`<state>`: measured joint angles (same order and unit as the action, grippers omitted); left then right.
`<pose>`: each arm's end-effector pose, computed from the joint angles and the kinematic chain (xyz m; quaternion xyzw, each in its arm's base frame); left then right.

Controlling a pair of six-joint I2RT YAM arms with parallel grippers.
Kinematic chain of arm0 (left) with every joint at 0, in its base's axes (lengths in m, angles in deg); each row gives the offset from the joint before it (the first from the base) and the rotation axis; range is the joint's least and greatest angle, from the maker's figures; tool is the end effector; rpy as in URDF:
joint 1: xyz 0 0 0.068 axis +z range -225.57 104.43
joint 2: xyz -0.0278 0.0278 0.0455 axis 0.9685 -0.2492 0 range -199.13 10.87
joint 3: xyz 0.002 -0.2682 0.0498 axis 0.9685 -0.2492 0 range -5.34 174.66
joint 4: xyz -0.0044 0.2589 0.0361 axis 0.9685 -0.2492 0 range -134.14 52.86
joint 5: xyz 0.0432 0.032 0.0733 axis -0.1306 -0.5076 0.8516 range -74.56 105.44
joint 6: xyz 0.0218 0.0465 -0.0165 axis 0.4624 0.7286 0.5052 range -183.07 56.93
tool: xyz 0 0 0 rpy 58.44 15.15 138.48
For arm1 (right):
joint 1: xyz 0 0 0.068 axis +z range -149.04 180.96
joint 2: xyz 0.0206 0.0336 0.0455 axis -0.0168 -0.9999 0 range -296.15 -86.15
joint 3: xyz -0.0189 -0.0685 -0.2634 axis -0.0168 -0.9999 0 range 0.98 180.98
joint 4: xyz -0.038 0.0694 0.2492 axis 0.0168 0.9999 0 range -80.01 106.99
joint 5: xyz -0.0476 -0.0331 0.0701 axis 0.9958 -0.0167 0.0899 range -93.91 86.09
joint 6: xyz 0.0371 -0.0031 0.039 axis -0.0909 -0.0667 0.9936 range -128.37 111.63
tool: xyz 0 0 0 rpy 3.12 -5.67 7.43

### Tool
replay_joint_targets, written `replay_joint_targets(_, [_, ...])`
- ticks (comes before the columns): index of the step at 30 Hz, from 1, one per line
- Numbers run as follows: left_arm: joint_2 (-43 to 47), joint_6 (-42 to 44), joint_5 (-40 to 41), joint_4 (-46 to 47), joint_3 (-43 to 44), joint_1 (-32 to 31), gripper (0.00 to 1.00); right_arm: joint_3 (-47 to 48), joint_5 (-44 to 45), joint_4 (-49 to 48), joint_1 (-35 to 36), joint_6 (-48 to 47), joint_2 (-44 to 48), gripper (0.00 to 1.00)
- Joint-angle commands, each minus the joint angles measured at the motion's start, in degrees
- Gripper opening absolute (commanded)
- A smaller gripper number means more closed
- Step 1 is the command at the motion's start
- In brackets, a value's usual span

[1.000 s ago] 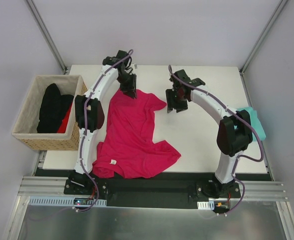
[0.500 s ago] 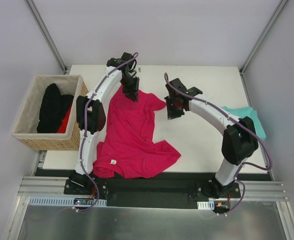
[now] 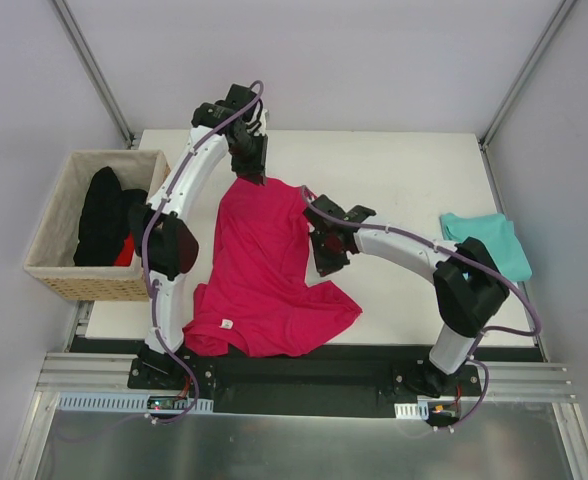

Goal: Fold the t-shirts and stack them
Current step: Flatten out the tshirt

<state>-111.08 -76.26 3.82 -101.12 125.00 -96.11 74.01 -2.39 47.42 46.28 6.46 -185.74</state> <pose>0.4234 -0.1664 0.3428 0.0908 0.9465 -0.1780 0.2535 0.2525 0.2539 0.2194 -0.2533 0.9408 0.1015 0.2012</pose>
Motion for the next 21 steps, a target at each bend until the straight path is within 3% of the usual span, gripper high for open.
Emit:
replay_joint_targets(1, [4.3, -0.4, 4.4, -2.5, 1.2, 0.3, 0.19, -2.5, -0.3, -0.7, 3.4, 5.0, 4.0, 0.01])
replay_joint_targets(11, [5.8, 0.0, 6.6, -4.1, 2.9, 1.5, 0.20, -3.9, 1.1, 0.3, 11.5, 11.7, 3.2, 0.01])
replay_joint_targets(21, [7.0, 1.3, 8.1, -4.7, 3.1, 1.9, 0.19, -4.7, -1.0, -0.2, 12.9, 17.5, -1.5, 0.01])
